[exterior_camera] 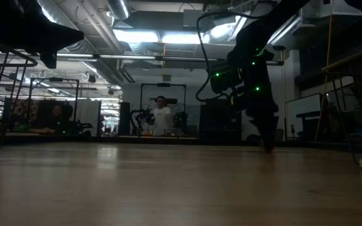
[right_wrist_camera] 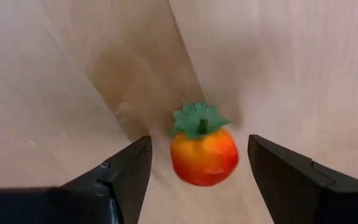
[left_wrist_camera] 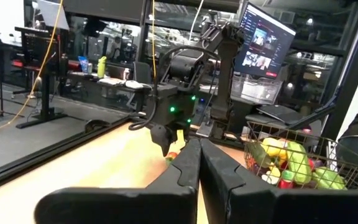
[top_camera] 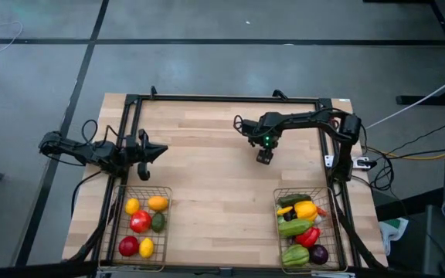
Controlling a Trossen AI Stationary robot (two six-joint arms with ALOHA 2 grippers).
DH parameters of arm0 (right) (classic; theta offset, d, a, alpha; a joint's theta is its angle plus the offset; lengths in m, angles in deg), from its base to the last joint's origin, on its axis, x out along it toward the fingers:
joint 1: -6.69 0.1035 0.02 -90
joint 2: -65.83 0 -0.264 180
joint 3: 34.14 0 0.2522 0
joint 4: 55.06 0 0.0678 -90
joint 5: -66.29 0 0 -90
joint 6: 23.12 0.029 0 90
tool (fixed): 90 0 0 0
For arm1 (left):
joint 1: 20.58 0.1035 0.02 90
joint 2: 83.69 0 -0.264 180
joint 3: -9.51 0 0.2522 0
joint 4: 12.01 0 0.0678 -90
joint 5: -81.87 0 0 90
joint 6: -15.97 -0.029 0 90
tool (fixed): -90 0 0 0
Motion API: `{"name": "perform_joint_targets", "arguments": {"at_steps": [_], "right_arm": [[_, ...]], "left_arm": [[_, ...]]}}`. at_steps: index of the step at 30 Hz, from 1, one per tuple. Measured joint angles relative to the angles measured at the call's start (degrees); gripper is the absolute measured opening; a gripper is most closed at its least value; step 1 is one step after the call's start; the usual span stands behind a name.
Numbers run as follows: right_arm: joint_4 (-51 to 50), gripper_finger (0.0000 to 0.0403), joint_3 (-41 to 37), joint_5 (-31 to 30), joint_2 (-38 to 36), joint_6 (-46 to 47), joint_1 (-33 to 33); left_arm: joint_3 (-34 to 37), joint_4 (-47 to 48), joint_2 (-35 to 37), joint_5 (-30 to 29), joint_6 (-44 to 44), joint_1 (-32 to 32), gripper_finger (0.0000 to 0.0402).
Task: Sort produce into baskets
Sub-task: Put the red persimmon into the left wire basket
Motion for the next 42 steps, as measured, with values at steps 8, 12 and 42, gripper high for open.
{"name": "perform_joint_targets", "arguments": {"at_steps": [8,12,42], "right_arm": [[0.8,0.0264,0.0,-0.3,0.0,-1.1,0.0],[0.7,0.0259,0.0,-0.3,0.0,-1.3,0.0],[6.6,0.0141,6.0,20.3,-0.1,2.0,0.0]], "left_arm": [[0.0,0.9,0.0,0.0,-0.1,0.0,0.0007],[0.0,1.5,0.0,0.0,-0.1,0.0,0.0002],[0.0,1.6,0.0,0.0,-3.5,0.0,0.0010]]}}
